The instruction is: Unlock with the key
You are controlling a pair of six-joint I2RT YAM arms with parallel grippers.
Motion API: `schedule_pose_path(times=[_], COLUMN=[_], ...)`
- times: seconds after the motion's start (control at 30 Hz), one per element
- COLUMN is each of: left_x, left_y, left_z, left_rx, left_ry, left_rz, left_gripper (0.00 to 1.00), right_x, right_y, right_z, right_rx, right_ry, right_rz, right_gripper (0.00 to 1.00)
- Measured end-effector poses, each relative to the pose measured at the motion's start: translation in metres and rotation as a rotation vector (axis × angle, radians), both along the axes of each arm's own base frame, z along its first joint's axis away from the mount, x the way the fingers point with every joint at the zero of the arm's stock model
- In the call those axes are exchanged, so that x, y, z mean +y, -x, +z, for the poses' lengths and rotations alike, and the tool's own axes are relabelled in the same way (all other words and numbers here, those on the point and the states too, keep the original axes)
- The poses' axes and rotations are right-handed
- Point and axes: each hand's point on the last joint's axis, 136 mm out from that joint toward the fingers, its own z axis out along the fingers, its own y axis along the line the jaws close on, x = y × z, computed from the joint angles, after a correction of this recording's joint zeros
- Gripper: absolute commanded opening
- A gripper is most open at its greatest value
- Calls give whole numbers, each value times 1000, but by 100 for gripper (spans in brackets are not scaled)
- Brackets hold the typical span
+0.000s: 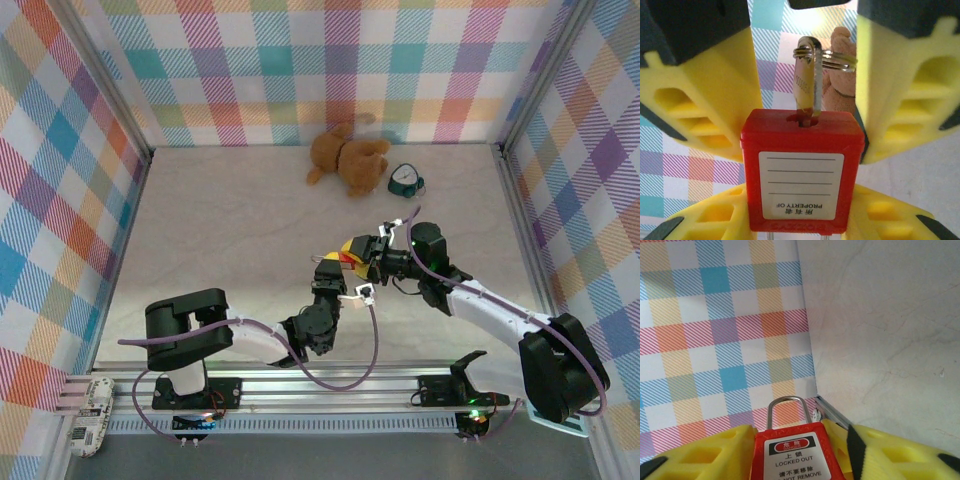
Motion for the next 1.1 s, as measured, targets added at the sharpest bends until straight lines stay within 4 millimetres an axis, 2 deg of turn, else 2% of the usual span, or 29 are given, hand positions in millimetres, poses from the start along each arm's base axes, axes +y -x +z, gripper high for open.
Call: schedule_pose_path(times=[0.2,0.4,0.47,0.57,0.67,0.77,0.93,1.1], left_x=[4,5,5,5,5,6,23,46], left_y=[-6,-7,-7,-7,-7,-4,13,29], left_z=[1,3,3,3,3,4,8,40], left_rx=[-1,-1,-1,0,2,7,45,167], left_ry=[5,26,29,33,53,76,109,245], left_rz=[19,24,24,23,21,11,-30,-123], left_gripper=[24,27,34,56,72,84,86,75], right_x=[4,6,6,6,7,7,3,-8], right_y=[5,6,6,6,8,7,-6,-21], right_z=[4,8,8,7,8,13,33,43], right_rx=[6,-12,-13,-13,-14,-39,-118,-184], right_ry=[-20,-27,-27,-24,-12,7,24,53], right_rz=[22,31,31,33,40,44,29,1], right_gripper=[50,33,30,28,28,27,27,27])
